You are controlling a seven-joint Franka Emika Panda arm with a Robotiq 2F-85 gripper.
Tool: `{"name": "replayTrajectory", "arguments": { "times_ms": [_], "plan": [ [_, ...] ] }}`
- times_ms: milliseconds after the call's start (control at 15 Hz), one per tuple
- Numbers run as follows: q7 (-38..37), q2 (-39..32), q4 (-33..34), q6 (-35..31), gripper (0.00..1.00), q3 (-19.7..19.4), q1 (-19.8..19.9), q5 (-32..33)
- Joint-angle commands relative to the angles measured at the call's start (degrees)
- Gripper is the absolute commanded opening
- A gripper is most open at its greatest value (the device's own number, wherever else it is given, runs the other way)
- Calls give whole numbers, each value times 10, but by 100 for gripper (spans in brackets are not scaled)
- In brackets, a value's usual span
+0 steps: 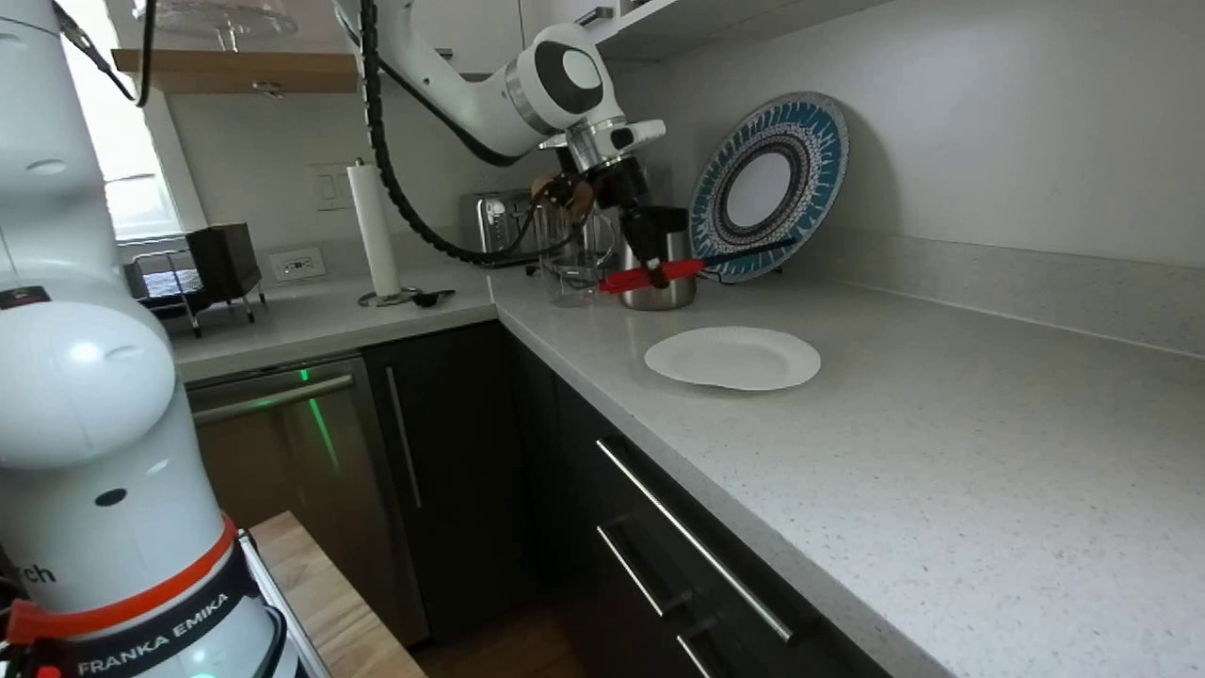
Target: Move the lighter to the right
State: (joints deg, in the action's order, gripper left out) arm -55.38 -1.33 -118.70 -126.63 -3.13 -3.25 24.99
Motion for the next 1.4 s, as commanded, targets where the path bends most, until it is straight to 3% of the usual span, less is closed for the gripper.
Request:
{"name": "replayTrajectory", "arguments": {
  "times_ms": [0, 267, 600, 667, 733, 1133, 1200, 1333],
  "plan": [
    [19, 54, -12, 73, 19, -10, 37, 34],
    [93, 90, -14, 96, 19, -26, 83, 61],
    [148, 93, -11, 22, 19, -62, 134, 24],
    [131, 89, 1, 57, 19, -45, 129, 38],
    [136, 89, 1, 50, 44, -49, 135, 38],
    [135, 87, 1, 51, 44, -41, 134, 39],
    [135, 87, 1, 51, 19, -41, 134, 39],
    [135, 73, 7, 42, 19, -42, 138, 74]
  ]
}}
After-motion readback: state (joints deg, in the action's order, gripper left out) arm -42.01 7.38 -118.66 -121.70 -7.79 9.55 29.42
